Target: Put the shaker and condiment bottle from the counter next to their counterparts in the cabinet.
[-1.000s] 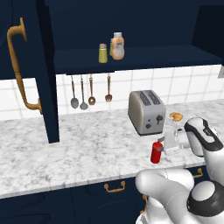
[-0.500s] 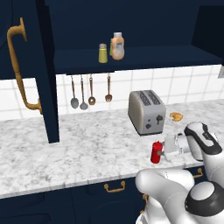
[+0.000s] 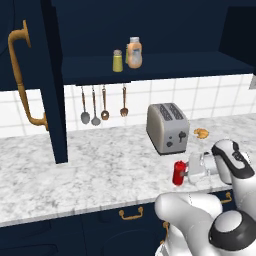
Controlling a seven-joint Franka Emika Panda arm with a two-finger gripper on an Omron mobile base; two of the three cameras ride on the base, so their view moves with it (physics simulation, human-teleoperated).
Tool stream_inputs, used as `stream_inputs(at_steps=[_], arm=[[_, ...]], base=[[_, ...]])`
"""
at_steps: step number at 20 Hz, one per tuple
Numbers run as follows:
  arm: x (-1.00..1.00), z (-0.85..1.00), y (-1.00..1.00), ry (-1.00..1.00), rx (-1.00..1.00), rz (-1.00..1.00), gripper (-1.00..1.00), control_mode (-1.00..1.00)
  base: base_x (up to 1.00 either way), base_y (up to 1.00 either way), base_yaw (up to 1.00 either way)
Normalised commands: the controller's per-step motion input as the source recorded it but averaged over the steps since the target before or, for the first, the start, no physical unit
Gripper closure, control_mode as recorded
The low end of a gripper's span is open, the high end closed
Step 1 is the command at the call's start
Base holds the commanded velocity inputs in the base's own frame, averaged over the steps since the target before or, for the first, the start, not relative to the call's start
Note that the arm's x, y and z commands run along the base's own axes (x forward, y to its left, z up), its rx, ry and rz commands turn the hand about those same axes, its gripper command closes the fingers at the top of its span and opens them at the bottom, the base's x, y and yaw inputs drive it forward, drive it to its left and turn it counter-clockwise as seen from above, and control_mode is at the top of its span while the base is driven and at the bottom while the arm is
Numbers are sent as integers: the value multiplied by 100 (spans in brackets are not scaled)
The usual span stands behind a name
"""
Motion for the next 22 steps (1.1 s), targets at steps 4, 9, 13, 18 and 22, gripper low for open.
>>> stream_inputs(at_steps=[4, 9, 13, 18, 22], arm=[[-14, 89, 1, 0, -1, 0, 100, -100], [-21, 91, 3, -1, -4, 0, 100, -100], [-66, 79, 8, -11, -6, 0, 100, -100], [-50, 97, 6, -11, -4, 0, 100, -100], [-26, 100, 18, -6, -3, 0, 100, -100]], base=[[0, 0, 0], [0, 0, 0], [0, 0, 0], [0, 0, 0], [0, 0, 0]])
